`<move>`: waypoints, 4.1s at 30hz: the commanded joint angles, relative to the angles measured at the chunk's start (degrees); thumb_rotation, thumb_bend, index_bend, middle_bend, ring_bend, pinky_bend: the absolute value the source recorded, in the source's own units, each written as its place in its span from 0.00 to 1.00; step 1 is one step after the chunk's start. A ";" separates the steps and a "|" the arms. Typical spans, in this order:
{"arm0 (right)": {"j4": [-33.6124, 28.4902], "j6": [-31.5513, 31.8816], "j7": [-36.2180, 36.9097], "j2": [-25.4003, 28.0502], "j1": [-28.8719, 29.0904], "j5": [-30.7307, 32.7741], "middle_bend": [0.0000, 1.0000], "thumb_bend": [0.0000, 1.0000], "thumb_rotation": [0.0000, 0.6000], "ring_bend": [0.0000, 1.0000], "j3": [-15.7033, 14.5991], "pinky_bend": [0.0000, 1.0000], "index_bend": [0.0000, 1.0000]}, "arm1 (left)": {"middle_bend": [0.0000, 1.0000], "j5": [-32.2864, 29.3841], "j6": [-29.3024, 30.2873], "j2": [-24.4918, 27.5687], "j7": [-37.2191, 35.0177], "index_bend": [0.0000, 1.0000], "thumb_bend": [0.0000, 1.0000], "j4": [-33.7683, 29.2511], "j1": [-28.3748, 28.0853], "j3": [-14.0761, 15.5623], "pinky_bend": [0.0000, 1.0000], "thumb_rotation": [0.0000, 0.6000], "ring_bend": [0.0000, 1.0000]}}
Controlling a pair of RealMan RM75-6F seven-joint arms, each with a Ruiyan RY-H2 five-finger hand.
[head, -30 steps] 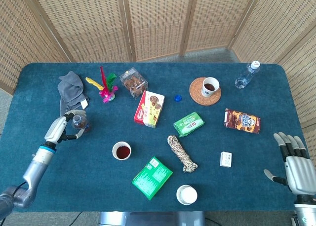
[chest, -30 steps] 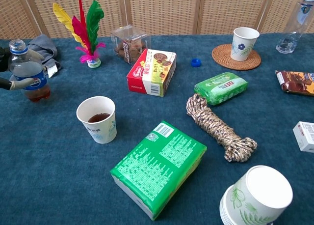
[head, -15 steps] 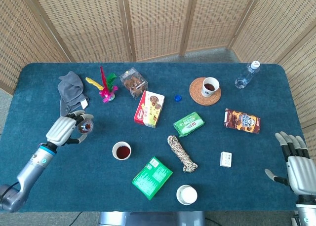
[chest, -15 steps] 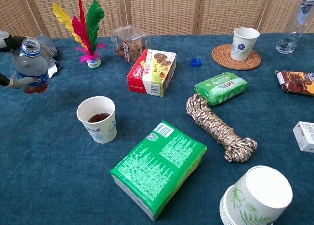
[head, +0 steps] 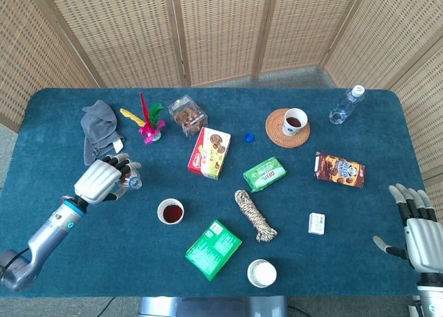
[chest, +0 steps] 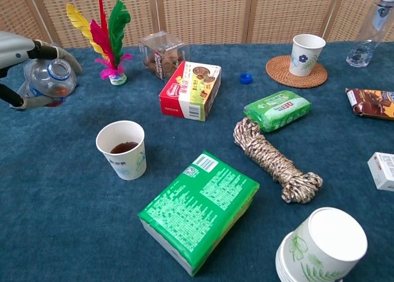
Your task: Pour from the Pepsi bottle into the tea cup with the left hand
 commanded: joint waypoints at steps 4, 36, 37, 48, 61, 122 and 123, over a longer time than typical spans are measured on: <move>-0.03 0.18 0.30 0.14 -0.09 -0.03 0.00 0.08 1.00 0.00 0.06 0.00 0.00 | 0.35 0.66 -0.85 -0.22 4.33 0.38 0.49 -0.35 -1.17 0.36 0.35 1.00 0.21; 0.05 0.96 3.37 1.45 -0.54 -0.04 0.00 0.08 1.00 0.00 0.51 0.00 0.00 | 0.34 -0.56 -9.10 1.55 32.34 0.38 0.49 -10.92 -7.69 -0.44 0.37 1.00 0.21; 0.06 1.00 3.53 1.52 -0.56 -0.03 0.00 0.08 1.00 0.00 0.53 0.00 0.00 | 0.34 -0.58 -9.17 1.58 32.85 0.38 0.49 -11.15 -7.75 -0.41 0.37 1.00 0.21; 0.04 1.04 4.44 1.92 -0.65 -0.13 0.00 0.08 1.00 0.00 0.57 0.00 0.00 | 0.34 -0.07 -10.11 2.12 38.59 0.38 0.49 -12.66 -8.50 0.42 0.37 1.00 0.21; 0.05 1.14 5.01 2.16 -0.72 -0.23 0.00 0.08 1.00 0.00 0.61 0.00 0.00 | 0.34 -0.92 -11.99 2.77 46.95 0.38 0.49 -15.74 -9.98 -0.12 0.38 1.00 0.21; 0.12 1.30 5.67 2.50 -0.84 -0.51 0.00 0.08 1.00 0.00 0.64 0.00 0.00 | 0.34 -1.00 -12.91 5.18 60.94 0.37 0.49 -18.55 -10.41 1.20 0.39 1.00 0.21; 0.11 1.21 5.49 2.46 -0.81 -0.48 0.00 0.08 1.00 0.00 0.62 0.00 0.00 | 0.34 -1.17 -12.50 4.97 59.71 0.36 0.49 -18.20 -10.12 1.25 0.39 1.00 0.21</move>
